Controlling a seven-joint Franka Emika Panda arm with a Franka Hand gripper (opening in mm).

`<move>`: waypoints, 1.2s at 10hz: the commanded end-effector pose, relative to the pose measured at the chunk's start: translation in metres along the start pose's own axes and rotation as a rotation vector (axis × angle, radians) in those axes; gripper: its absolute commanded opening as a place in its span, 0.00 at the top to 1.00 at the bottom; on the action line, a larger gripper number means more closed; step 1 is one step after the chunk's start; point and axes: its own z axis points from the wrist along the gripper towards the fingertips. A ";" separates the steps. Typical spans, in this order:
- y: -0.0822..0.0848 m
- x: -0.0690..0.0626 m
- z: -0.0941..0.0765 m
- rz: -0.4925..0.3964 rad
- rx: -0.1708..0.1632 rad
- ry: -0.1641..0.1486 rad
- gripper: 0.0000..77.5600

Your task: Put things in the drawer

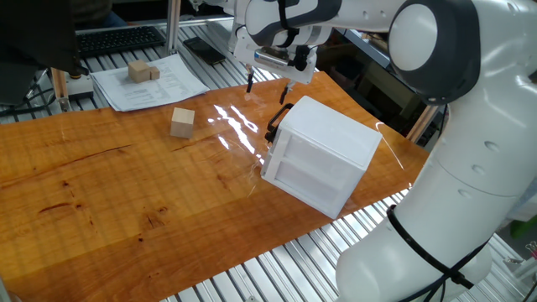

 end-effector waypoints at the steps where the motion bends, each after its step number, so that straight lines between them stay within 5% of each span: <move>1: 0.003 0.000 0.007 0.044 -0.005 0.004 0.00; 12: 0.000 0.001 0.024 0.087 0.014 -0.001 0.00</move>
